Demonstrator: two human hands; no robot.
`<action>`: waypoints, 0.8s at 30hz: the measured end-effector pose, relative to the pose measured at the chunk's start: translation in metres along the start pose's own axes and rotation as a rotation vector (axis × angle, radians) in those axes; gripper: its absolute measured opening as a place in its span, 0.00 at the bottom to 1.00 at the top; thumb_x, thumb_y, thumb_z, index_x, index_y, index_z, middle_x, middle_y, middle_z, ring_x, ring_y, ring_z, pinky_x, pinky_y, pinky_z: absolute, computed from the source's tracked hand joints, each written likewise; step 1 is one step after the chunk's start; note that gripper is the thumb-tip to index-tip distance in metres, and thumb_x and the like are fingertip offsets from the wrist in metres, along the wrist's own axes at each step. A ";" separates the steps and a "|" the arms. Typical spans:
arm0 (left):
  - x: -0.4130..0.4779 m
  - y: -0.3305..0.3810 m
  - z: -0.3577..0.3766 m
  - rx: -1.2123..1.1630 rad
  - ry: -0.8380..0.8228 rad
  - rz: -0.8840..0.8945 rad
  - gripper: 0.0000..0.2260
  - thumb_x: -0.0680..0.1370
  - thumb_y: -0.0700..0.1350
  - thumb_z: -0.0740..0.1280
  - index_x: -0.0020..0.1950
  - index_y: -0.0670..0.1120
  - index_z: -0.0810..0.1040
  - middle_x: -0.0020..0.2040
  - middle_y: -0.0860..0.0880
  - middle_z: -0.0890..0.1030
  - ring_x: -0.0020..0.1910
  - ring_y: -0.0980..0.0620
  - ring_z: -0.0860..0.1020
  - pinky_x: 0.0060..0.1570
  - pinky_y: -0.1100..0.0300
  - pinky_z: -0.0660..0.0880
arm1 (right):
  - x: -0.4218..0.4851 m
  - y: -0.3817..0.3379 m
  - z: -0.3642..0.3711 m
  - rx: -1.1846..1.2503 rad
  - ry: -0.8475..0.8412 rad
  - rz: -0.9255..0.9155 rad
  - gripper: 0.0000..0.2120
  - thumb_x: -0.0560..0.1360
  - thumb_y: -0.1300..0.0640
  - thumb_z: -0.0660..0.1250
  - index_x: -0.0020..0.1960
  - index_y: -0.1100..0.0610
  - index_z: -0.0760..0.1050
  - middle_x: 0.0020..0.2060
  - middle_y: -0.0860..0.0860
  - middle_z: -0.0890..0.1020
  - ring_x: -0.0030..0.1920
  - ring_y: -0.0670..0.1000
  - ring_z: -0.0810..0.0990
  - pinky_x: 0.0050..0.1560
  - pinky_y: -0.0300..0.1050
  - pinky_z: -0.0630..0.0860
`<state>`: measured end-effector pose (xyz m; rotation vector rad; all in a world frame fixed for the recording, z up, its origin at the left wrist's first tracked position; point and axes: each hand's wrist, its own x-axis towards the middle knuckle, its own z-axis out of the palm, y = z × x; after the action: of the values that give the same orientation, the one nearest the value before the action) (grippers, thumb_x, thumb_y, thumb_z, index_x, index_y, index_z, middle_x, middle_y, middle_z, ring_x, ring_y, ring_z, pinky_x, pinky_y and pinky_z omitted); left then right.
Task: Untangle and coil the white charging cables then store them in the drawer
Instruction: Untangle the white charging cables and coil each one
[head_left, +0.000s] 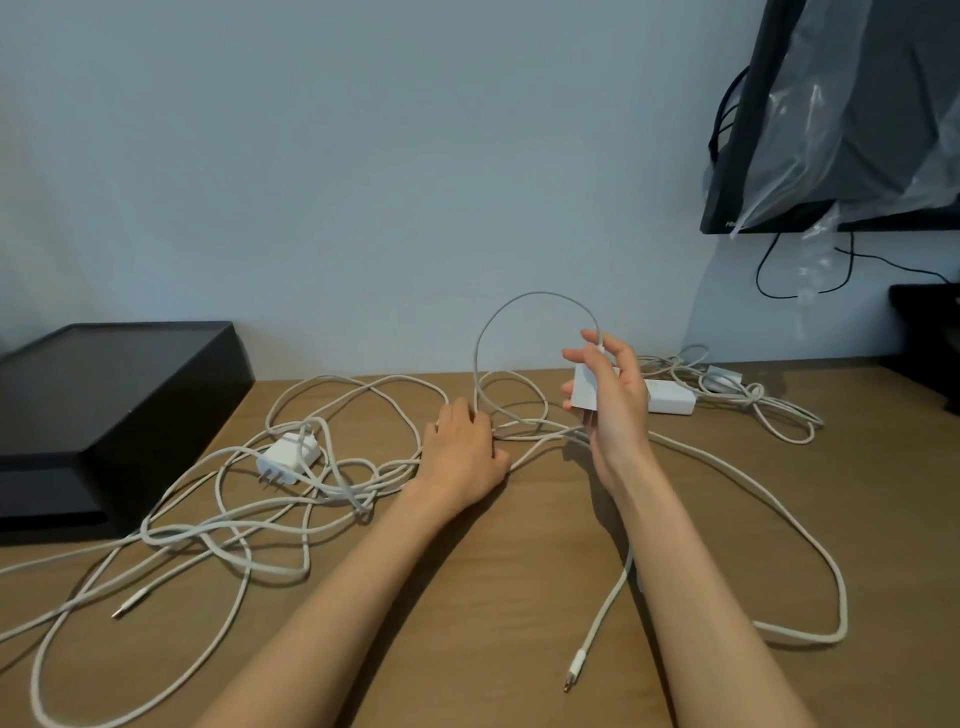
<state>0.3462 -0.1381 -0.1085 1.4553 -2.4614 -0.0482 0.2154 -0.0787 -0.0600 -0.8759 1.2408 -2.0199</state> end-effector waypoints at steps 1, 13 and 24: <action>-0.001 0.001 0.003 0.019 0.046 -0.003 0.16 0.77 0.48 0.58 0.61 0.42 0.71 0.59 0.43 0.69 0.60 0.42 0.67 0.59 0.50 0.66 | 0.000 0.001 0.000 0.001 0.005 -0.002 0.09 0.79 0.59 0.63 0.58 0.54 0.75 0.46 0.47 0.81 0.32 0.47 0.75 0.30 0.39 0.73; -0.001 -0.030 -0.026 -0.538 0.252 -0.095 0.09 0.81 0.44 0.60 0.51 0.42 0.77 0.46 0.48 0.80 0.44 0.50 0.75 0.44 0.57 0.68 | -0.008 -0.002 0.001 -0.114 -0.095 -0.079 0.07 0.79 0.56 0.64 0.50 0.48 0.79 0.43 0.48 0.81 0.34 0.45 0.74 0.31 0.38 0.71; -0.033 -0.039 -0.075 -0.961 0.392 0.012 0.06 0.79 0.47 0.64 0.46 0.45 0.78 0.31 0.52 0.73 0.27 0.57 0.68 0.29 0.63 0.66 | -0.027 0.014 0.009 -0.925 -0.331 -0.276 0.11 0.77 0.45 0.63 0.50 0.45 0.84 0.44 0.44 0.81 0.48 0.45 0.76 0.49 0.46 0.73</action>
<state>0.4137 -0.1199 -0.0508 0.8927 -1.7050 -0.7473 0.2407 -0.0674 -0.0762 -1.7964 1.9441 -1.3224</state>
